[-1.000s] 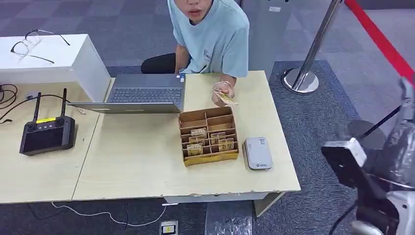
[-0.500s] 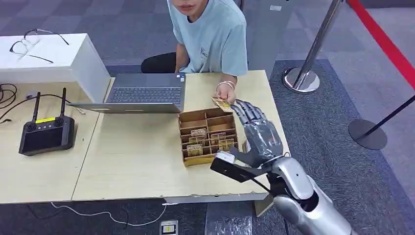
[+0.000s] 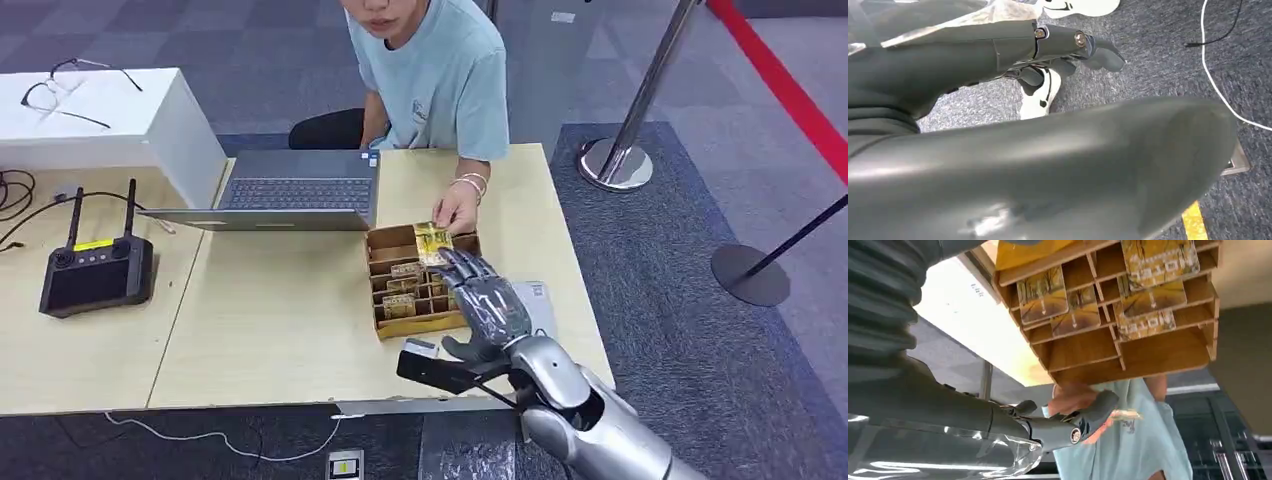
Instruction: Pass the card to the sensor for recognition and then transmit it.
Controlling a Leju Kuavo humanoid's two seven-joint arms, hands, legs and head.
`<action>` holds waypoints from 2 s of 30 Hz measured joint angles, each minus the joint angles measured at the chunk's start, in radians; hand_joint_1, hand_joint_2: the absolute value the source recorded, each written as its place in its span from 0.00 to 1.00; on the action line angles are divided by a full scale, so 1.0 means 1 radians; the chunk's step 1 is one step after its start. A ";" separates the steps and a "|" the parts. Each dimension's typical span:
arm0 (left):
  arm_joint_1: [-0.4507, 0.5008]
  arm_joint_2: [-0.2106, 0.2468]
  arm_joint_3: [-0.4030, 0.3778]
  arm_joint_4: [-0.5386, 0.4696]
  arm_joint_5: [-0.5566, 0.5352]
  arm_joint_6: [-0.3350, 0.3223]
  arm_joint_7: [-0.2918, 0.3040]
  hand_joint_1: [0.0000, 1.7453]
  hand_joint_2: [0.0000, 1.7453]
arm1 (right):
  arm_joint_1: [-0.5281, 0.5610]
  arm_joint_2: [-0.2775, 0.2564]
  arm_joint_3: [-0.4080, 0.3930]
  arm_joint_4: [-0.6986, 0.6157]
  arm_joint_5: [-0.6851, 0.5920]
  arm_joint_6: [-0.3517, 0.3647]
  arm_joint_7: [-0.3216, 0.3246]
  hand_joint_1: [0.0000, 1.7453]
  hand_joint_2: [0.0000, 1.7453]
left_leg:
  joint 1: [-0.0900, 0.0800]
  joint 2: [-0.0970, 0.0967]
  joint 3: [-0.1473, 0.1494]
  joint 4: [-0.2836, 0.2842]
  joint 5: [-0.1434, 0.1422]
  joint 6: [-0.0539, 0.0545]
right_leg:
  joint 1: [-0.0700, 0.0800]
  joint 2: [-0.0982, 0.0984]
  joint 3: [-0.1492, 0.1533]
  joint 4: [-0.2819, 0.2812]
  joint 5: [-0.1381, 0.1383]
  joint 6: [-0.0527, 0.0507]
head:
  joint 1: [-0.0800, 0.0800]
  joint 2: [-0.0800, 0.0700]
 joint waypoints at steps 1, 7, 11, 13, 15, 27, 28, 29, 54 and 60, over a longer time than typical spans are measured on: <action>0.000 0.000 0.000 0.000 0.000 0.000 0.002 0.00 0.00 | 0.000 0.000 0.003 0.006 0.000 -0.004 0.000 0.00 1.00 | 0.000 0.000 0.000 0.000 0.000 0.000 | 0.000 0.000 0.000 0.000 0.000 0.000 | 0.000 0.000; 0.001 0.000 -0.001 0.000 0.000 -0.001 0.011 0.00 0.00 | 0.000 0.001 0.018 0.032 0.000 -0.045 0.007 0.00 1.00 | 0.000 0.000 0.000 0.000 0.000 0.000 | 0.000 0.000 0.000 0.000 0.000 0.000 | 0.000 0.000; 0.001 0.000 -0.001 0.000 0.000 -0.001 0.011 0.00 0.00 | 0.000 0.001 0.022 0.040 0.005 -0.064 0.016 0.00 1.00 | 0.000 0.000 0.000 0.000 0.000 0.000 | 0.000 0.000 0.000 0.000 0.000 0.000 | 0.000 0.000; 0.001 0.000 -0.001 0.000 0.000 -0.001 0.011 0.00 0.00 | 0.000 0.001 0.022 0.040 0.005 -0.064 0.016 0.00 1.00 | 0.000 0.000 0.000 0.000 0.000 0.000 | 0.000 0.000 0.000 0.000 0.000 0.000 | 0.000 0.000; 0.001 0.000 -0.001 0.000 0.000 -0.001 0.011 0.00 0.00 | 0.000 0.001 0.022 0.040 0.005 -0.064 0.016 0.00 1.00 | 0.000 0.000 0.000 0.000 0.000 0.000 | 0.000 0.000 0.000 0.000 0.000 0.000 | 0.000 0.000; 0.005 0.000 -0.001 0.000 0.004 -0.001 0.010 0.00 0.00 | -0.001 -0.011 -0.013 -0.082 0.092 -0.137 0.055 0.00 1.00 | 0.000 0.000 0.000 0.001 0.000 0.000 | 0.000 0.000 0.000 0.000 0.000 0.000 | 0.000 0.000; 0.005 0.000 -0.001 0.000 0.004 -0.001 0.011 0.00 0.00 | -0.001 -0.011 -0.015 -0.098 0.098 -0.137 0.055 0.00 1.00 | 0.000 0.000 0.000 0.001 0.000 0.000 | 0.000 0.000 0.000 0.000 0.000 0.000 | 0.000 0.000; 0.005 0.000 -0.001 0.000 0.004 -0.001 0.011 0.00 0.00 | -0.001 -0.011 -0.016 -0.110 0.101 -0.136 0.055 0.00 1.00 | 0.000 0.000 0.000 0.001 0.000 0.000 | 0.000 0.000 0.000 0.000 0.000 0.000 | 0.000 0.000; 0.004 0.000 -0.023 0.000 -0.024 -0.007 0.016 0.00 0.00 | -0.050 -0.030 -0.053 -0.036 0.003 -0.174 0.035 0.00 1.00 | 0.000 0.000 0.001 0.001 0.000 0.000 | 0.000 0.000 0.000 0.000 0.000 0.000 | 0.000 0.000; 0.004 0.000 -0.026 0.000 -0.026 -0.007 0.016 0.00 0.00 | -0.054 -0.031 -0.058 -0.012 0.011 -0.174 0.039 0.00 1.00 | 0.000 0.000 0.000 0.001 0.000 0.000 | 0.000 0.000 0.000 0.000 0.000 0.000 | 0.000 0.000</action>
